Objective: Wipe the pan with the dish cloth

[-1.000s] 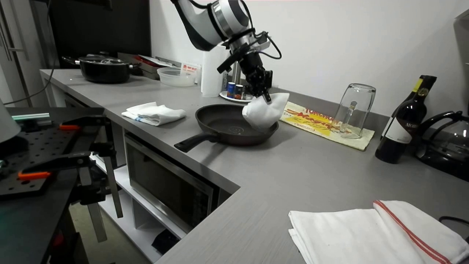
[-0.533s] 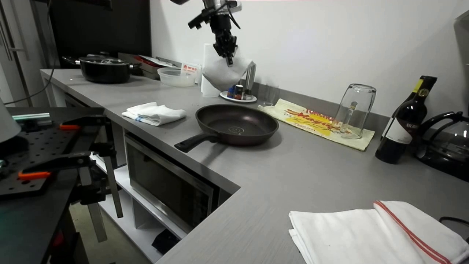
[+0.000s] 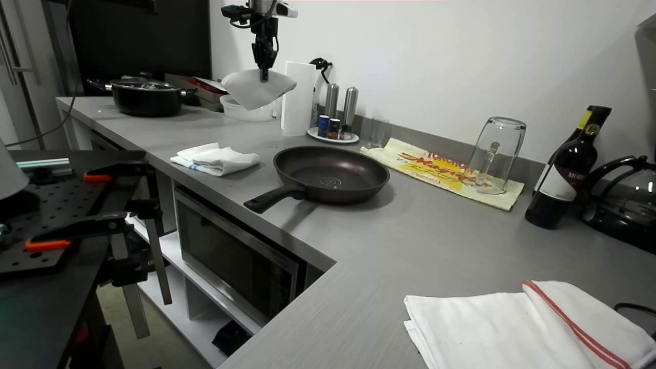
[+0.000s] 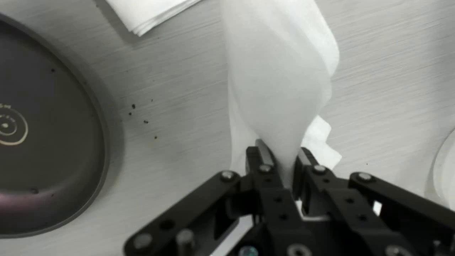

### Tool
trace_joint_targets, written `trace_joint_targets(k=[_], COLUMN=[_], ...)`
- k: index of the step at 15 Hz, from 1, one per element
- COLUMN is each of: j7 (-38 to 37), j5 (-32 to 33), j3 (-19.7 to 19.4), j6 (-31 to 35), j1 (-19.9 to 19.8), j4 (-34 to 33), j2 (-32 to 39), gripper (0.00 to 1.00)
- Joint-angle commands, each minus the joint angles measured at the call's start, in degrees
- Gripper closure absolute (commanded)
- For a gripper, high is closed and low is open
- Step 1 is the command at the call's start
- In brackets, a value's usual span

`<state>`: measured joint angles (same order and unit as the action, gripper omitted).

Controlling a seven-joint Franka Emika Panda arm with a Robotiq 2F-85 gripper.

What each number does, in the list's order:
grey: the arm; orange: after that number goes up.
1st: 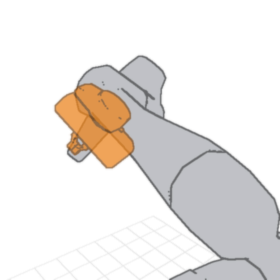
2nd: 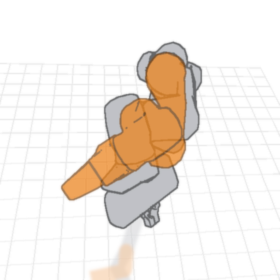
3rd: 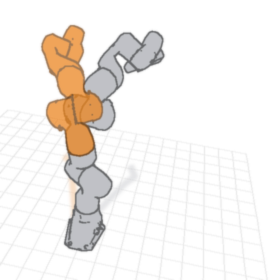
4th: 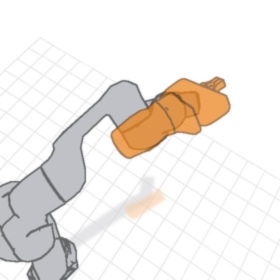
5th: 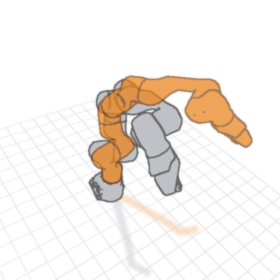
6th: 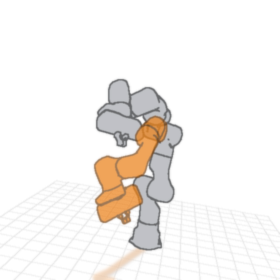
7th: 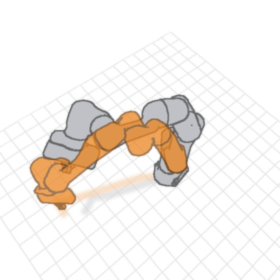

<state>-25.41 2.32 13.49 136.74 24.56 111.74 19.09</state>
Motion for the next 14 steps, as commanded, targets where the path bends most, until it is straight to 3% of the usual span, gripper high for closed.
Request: trace_joint_targets(k=[1, 7, 14], j7=[3.25, 5.06, 2.89], j5=[-4.92, -8.39, -4.29], j3=[1.33, 1.44, -0.88], j6=[2.17, 5.37, 20.36], j1=[-1.75, -2.61, -0.19], j4=[3.25, 8.13, 12.43], j2=[0.25, 2.04, 3.07], gripper=[0.96, 0.96, 0.96])
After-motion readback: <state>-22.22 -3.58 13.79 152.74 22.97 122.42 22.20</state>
